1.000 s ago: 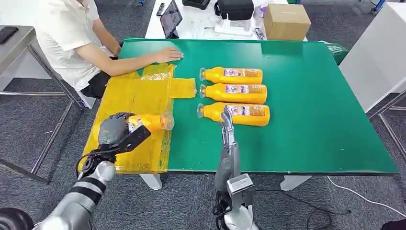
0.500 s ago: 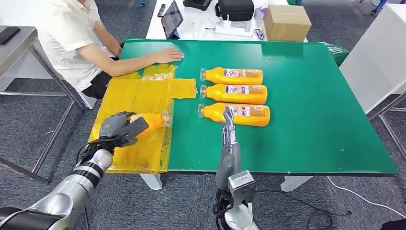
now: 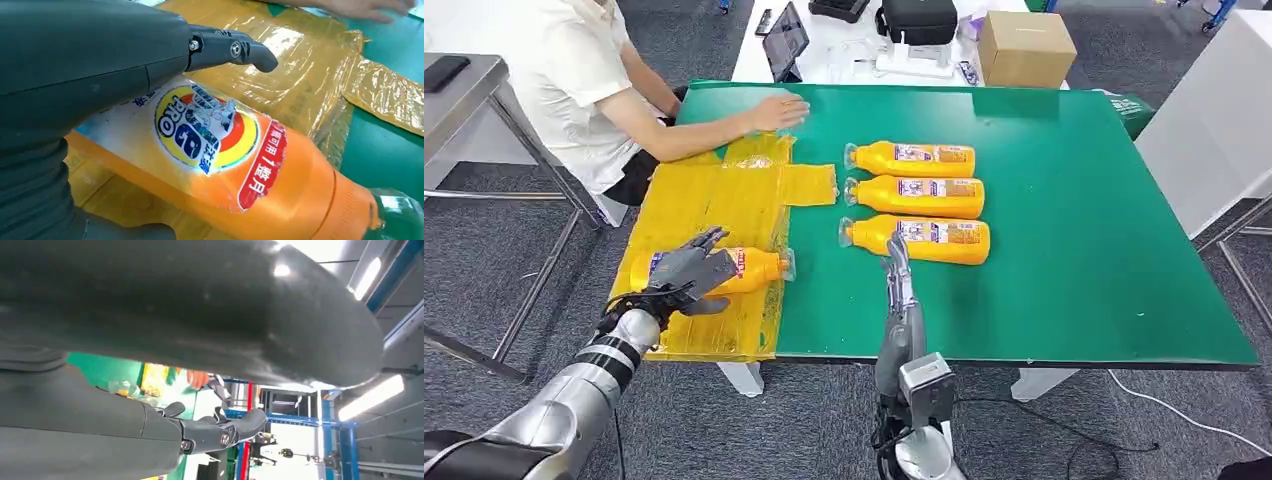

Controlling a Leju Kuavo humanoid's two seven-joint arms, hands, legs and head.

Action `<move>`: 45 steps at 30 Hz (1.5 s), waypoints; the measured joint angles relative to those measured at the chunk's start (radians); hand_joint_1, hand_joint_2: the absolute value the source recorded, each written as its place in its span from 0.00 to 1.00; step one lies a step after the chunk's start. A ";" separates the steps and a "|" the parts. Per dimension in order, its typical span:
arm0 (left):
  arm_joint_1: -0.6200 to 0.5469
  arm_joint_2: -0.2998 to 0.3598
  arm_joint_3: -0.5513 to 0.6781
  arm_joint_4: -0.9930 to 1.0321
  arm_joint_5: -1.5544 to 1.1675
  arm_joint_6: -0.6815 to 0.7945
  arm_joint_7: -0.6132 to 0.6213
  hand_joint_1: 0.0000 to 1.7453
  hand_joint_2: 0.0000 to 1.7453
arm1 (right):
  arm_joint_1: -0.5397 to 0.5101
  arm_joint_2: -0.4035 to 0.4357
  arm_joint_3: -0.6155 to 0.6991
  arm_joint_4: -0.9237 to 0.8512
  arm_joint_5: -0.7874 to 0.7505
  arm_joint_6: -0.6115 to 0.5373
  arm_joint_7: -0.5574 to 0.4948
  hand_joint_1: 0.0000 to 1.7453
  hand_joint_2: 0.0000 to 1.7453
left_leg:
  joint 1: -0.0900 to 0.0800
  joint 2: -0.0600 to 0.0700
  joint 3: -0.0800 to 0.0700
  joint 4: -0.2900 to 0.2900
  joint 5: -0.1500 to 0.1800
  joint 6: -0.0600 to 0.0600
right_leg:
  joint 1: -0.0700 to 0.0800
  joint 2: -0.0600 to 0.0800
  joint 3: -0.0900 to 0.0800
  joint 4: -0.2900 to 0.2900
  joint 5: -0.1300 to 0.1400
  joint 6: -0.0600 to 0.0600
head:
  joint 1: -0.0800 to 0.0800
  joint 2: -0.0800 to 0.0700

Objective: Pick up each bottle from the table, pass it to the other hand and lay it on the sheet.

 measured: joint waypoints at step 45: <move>0.617 -0.223 -0.140 -0.945 0.637 0.618 -0.330 0.00 1.00 | -0.292 -0.157 -0.476 0.592 1.339 -0.331 0.468 0.00 1.00 | -0.001 0.003 -0.006 0.000 -0.001 0.002 | -0.001 0.001 -0.005 -0.001 0.001 0.001 | 0.000 0.000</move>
